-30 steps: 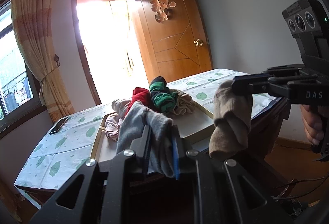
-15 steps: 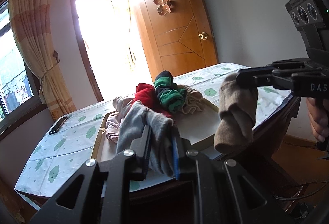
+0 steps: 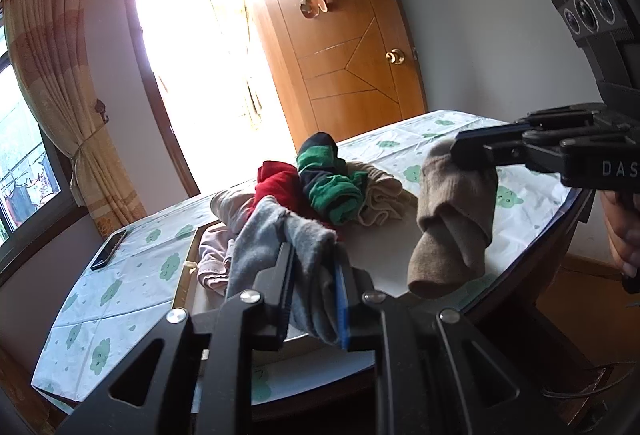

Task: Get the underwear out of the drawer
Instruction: 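Carry the grey sock with the left tool while the right tool carries the beige sock over the tray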

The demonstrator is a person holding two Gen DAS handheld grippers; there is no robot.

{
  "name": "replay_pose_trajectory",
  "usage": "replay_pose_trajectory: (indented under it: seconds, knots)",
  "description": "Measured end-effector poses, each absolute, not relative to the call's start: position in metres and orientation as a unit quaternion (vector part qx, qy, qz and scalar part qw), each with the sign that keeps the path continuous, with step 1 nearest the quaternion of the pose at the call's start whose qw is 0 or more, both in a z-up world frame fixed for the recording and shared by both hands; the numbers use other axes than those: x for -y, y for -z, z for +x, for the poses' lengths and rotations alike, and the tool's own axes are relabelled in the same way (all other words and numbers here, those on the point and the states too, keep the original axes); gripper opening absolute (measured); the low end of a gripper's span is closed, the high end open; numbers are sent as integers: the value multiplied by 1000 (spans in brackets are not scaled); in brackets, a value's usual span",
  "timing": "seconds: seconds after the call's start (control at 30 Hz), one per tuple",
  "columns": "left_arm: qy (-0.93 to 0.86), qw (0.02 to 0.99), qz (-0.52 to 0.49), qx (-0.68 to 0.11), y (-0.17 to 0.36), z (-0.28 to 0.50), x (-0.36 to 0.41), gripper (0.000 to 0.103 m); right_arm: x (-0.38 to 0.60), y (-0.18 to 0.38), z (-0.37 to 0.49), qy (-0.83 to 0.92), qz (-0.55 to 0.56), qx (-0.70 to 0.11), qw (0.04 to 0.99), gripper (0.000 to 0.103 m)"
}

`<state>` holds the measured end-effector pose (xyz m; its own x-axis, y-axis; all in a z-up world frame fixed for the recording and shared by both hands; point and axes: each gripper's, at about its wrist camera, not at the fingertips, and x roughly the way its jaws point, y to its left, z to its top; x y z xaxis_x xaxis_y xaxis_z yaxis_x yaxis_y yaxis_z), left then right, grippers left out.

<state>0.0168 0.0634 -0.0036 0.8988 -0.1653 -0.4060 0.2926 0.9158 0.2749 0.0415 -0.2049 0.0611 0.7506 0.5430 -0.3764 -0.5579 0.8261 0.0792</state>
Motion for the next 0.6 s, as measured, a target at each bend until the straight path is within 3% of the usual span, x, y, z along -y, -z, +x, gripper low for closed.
replay_pose_trajectory:
  seconds: [0.6]
  knots:
    - [119, 945, 188, -238, 18, 65, -38, 16, 206, -44, 97, -268, -6, -244, 932, 8]
